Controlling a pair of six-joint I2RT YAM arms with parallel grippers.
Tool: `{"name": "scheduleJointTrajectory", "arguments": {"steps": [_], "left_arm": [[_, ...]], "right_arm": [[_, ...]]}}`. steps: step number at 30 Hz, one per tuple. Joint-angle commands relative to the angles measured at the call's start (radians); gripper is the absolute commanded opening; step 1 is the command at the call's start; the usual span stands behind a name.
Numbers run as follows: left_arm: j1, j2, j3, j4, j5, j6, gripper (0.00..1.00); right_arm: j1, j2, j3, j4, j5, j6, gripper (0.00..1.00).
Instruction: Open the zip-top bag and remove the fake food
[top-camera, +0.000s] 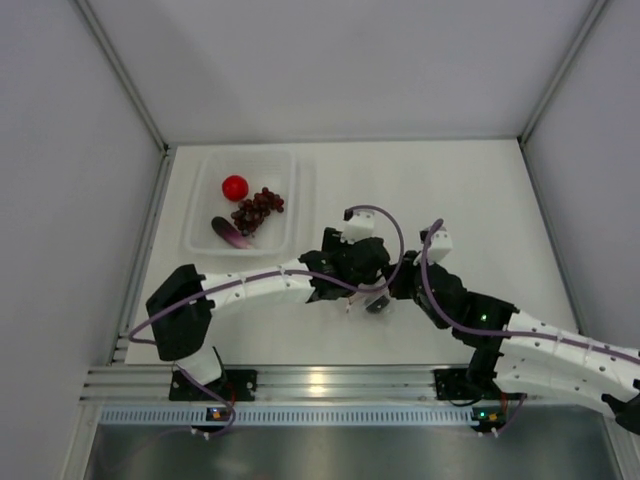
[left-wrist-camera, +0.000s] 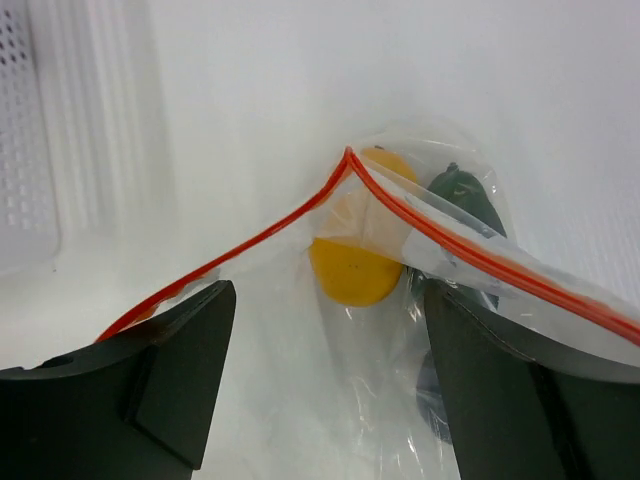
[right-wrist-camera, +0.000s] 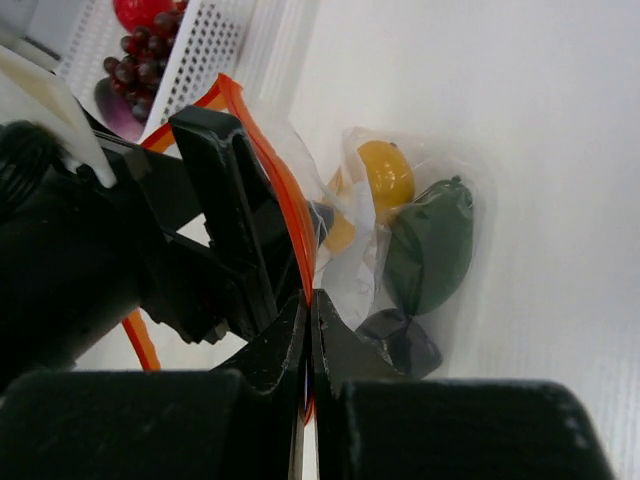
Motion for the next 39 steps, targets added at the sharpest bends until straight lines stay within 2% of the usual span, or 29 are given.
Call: {"name": "scheduleJointTrajectory", "arguments": {"steps": [1, 4, 7, 12, 18, 22, 23, 25, 29, 30, 32, 33, 34, 39], "left_arm": [[0.003, -0.097, -0.028, -0.070, 0.002, 0.017, 0.82], [0.003, -0.116, -0.033, -0.067, 0.032, 0.019, 0.81], [0.003, -0.093, -0.007, -0.064, 0.061, 0.017, 0.79], [-0.003, -0.047, 0.033, -0.042, 0.140, -0.030, 0.74], [-0.009, 0.016, 0.061, 0.034, 0.189, -0.033, 0.70], [-0.018, 0.033, 0.081, 0.061, 0.218, -0.036, 0.61], [-0.028, 0.033, 0.081, 0.059, 0.213, -0.036, 0.54], [-0.035, 0.022, 0.067, 0.059, 0.183, -0.042, 0.49], [-0.035, -0.010, 0.030, 0.061, 0.151, -0.064, 0.41], [-0.035, -0.021, 0.027, 0.065, 0.157, -0.076, 0.34], [-0.035, -0.030, 0.024, 0.087, 0.186, -0.087, 0.33], [-0.037, -0.033, 0.024, 0.090, 0.192, -0.102, 0.26], [-0.038, -0.038, 0.018, 0.104, 0.201, -0.102, 0.24], [-0.041, -0.039, 0.009, 0.114, 0.103, -0.095, 0.10]], "right_arm": [[-0.053, 0.049, 0.038, 0.170, -0.170, 0.007, 0.00], [-0.177, 0.012, -0.041, 0.248, -0.378, 0.059, 0.00], [-0.332, -0.077, -0.089, 0.203, -0.437, 0.051, 0.00], [-0.401, -0.128, -0.057, 0.048, -0.424, -0.041, 0.00], [-0.416, -0.143, -0.028, -0.018, -0.442, -0.107, 0.00], [-0.426, -0.137, -0.042, 0.017, -0.523, -0.117, 0.00], [-0.430, -0.128, -0.045, 0.034, -0.551, -0.127, 0.00], [-0.433, -0.111, -0.036, 0.055, -0.614, -0.133, 0.00], [-0.432, -0.080, 0.014, 0.028, -0.615, -0.162, 0.00], [-0.433, -0.080, 0.024, 0.029, -0.614, -0.167, 0.00], [-0.433, -0.074, 0.035, 0.052, -0.669, -0.177, 0.00], [-0.433, -0.071, 0.049, 0.055, -0.693, -0.177, 0.00], [-0.432, -0.068, 0.053, 0.067, -0.698, -0.173, 0.00], [-0.433, -0.100, 0.067, 0.090, -0.730, -0.122, 0.00]]}}
